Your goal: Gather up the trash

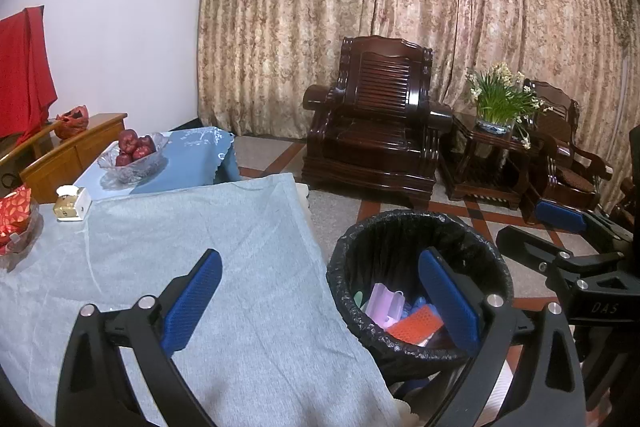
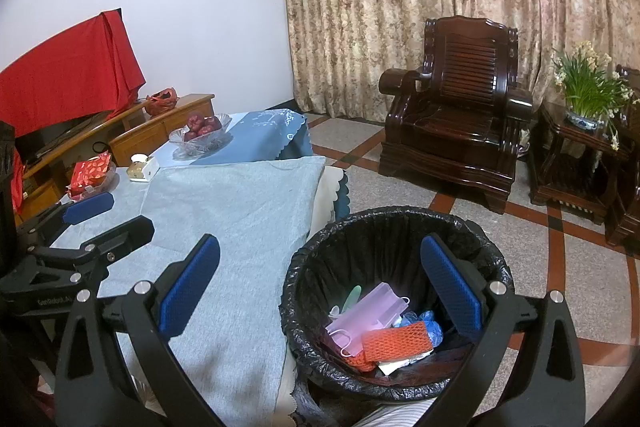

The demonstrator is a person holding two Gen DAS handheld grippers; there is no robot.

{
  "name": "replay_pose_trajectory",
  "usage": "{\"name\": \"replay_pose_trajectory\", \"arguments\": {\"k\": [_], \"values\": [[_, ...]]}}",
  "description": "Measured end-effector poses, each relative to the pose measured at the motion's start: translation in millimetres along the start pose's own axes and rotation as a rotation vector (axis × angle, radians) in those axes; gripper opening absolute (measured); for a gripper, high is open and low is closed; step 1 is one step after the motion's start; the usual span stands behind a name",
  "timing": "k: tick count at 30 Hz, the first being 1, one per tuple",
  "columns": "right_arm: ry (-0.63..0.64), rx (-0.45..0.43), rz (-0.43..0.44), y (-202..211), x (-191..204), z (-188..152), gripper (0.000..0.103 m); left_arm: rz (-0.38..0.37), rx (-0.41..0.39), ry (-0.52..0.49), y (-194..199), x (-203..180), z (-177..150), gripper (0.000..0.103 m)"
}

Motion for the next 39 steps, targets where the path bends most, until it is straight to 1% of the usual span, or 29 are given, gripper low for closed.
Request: {"name": "replay_pose_trajectory", "arguments": {"k": [39], "values": [[0.001,0.003,0.0,0.0,0.9,0.5,0.098,0.003,0.0,-0.003,0.4,0.7,-0.8,0.097]]}}
Point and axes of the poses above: each gripper's, at about its wrist camera, not at the fingertips, and y roughly against the way its jaws point, x to its left, z to its top, the point moved 5 cm from there along -y, roughly the way its jaws point, and after that the axes turned 4 degrees about z, right-handed, at the moved point
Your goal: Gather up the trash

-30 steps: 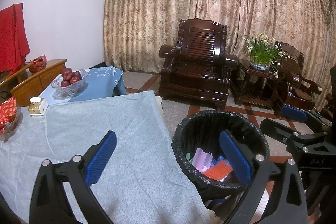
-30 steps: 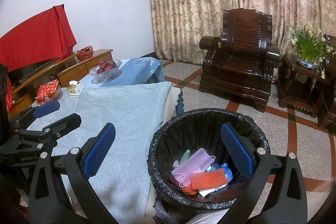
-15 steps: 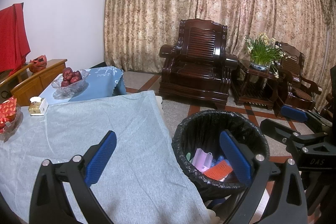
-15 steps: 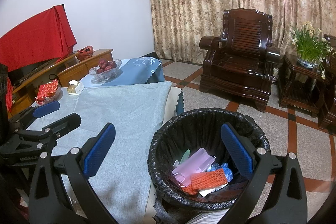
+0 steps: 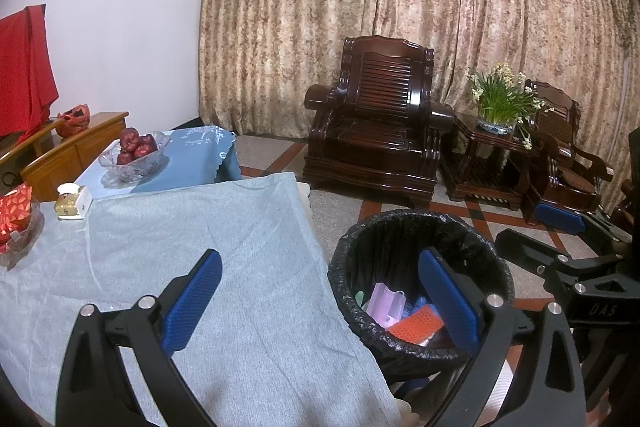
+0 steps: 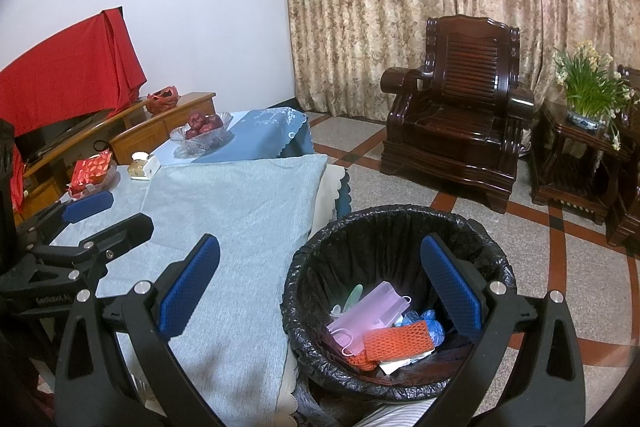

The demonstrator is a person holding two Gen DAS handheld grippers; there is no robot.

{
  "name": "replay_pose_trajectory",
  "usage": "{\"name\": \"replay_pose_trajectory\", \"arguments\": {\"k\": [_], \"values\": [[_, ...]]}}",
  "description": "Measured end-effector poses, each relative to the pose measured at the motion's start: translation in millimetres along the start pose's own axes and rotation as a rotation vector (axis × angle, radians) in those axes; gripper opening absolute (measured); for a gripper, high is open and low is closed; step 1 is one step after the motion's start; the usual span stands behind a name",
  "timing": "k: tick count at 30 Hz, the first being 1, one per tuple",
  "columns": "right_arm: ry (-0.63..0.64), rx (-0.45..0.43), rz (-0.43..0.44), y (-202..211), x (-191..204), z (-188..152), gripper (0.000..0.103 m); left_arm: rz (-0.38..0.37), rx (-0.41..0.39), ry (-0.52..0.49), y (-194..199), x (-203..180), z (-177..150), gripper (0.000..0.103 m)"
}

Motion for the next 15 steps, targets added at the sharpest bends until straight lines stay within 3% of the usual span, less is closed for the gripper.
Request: {"name": "replay_pose_trajectory", "arguments": {"k": [15], "values": [[0.0,0.0,0.0,-0.2,1.2,0.6,0.098,0.0,-0.001,0.0,0.2,0.2,0.4,0.097]]}}
Point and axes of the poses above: each gripper's, at about its wrist camera, not at the fingertips, and y roughly against the way its jaws point, x to its left, z to its top, the point moved 5 cm from there along -y, roughly the way its jaws point, and after that the axes turned 4 degrees about z, right-handed, at the moved point
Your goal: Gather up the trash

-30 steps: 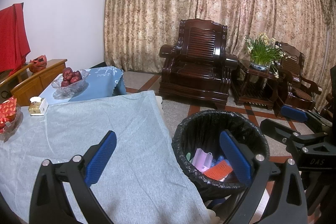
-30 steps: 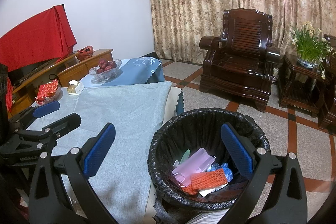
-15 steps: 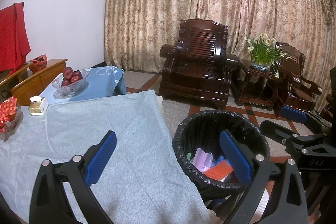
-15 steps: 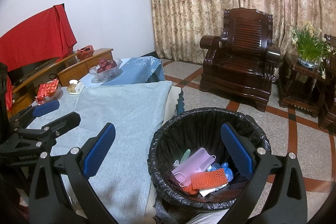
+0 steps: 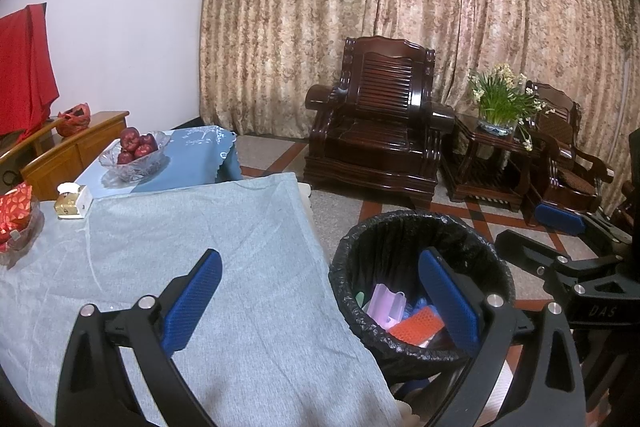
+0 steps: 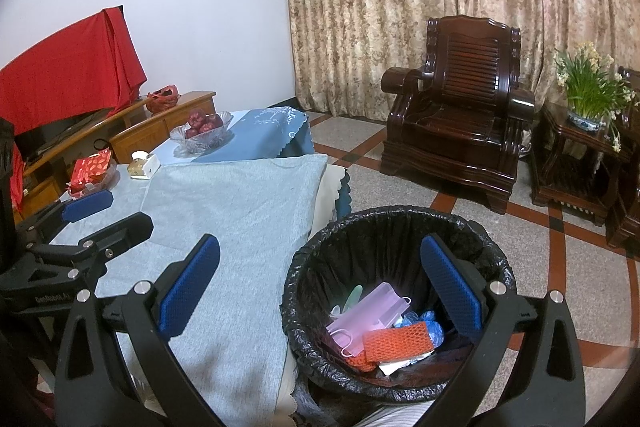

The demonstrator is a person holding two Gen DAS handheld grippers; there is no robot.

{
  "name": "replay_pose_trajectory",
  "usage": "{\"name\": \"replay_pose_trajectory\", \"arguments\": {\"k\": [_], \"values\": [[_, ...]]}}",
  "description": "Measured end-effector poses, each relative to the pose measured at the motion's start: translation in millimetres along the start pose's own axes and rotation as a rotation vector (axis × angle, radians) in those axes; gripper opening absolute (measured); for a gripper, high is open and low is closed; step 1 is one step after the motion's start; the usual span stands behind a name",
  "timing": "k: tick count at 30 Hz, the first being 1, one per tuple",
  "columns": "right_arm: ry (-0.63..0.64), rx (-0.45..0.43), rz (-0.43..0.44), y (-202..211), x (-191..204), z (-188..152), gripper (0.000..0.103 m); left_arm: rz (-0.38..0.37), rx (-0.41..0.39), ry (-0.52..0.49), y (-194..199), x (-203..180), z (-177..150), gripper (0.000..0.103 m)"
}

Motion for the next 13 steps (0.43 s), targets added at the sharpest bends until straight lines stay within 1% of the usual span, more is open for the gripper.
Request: {"name": "replay_pose_trajectory", "arguments": {"k": [13], "values": [[0.001,0.002,-0.001,-0.2,-0.2,0.0,0.098,0.003,0.004,0.001,-1.2,8.5,-1.9,0.097]]}}
Point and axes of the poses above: each gripper's, at about its wrist camera, not at the fingertips, and y roughly against the way its jaws point, x to its left, z to its top, the point moved 5 cm from there along -y, roughly the way its jaws point, and after that the axes turned 4 degrees about z, right-handed, at the moved point
